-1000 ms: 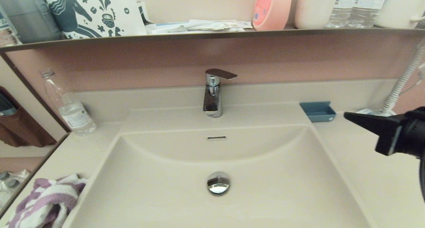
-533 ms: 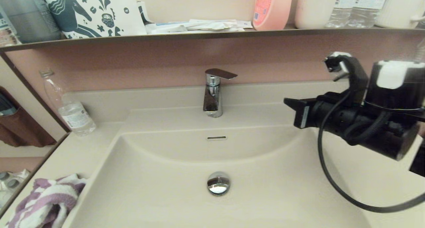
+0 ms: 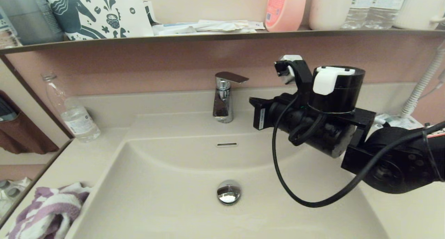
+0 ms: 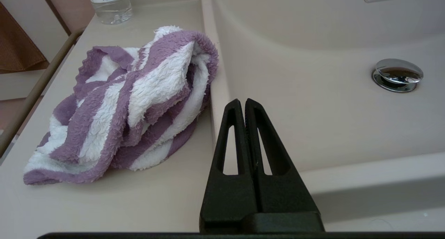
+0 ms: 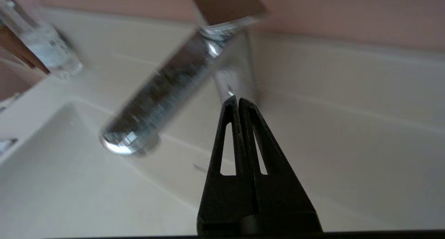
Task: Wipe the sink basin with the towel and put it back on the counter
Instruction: Turn on the faucet
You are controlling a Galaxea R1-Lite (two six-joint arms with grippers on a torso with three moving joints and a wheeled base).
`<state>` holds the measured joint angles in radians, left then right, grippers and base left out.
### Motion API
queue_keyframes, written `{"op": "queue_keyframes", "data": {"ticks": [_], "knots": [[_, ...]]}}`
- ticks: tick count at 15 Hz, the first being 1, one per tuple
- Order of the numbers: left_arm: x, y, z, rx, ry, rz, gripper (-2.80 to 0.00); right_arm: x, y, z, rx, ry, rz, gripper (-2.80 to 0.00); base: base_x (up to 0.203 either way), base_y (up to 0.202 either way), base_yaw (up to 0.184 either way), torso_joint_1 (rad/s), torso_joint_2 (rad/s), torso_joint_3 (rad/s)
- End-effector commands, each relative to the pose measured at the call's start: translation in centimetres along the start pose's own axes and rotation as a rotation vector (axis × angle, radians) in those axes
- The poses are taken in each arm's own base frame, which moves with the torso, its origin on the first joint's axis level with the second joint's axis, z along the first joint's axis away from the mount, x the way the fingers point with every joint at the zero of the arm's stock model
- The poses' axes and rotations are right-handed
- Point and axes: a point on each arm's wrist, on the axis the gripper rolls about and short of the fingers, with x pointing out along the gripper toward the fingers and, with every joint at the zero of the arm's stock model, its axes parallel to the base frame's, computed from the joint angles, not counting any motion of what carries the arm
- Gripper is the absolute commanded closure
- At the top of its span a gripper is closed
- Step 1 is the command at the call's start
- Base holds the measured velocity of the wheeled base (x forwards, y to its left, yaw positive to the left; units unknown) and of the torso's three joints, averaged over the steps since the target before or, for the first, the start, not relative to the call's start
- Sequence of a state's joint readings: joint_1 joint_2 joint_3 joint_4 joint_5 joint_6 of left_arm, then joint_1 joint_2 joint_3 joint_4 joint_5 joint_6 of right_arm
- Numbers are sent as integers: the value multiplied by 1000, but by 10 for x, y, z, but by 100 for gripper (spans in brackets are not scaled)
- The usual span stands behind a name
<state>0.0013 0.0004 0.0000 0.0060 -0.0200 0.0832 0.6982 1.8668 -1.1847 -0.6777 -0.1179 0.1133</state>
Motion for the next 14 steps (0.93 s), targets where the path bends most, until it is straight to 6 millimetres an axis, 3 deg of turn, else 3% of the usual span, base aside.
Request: {"op": "queue_keyframes", "data": {"ticks": [1, 6, 14], "knots": [[0, 0, 0, 0, 0, 0, 0, 20, 6, -12, -20, -17, 13, 0, 0, 0, 0, 0, 0, 0], [0, 0, 0, 0, 0, 0, 0, 35, 19, -5, -126, -95, 37, 0, 0, 0, 0, 0, 0, 0], [0, 0, 0, 1, 0, 0, 0, 42, 18, -1, -208, -114, -33, 0, 0, 0, 0, 0, 0, 0]]}}
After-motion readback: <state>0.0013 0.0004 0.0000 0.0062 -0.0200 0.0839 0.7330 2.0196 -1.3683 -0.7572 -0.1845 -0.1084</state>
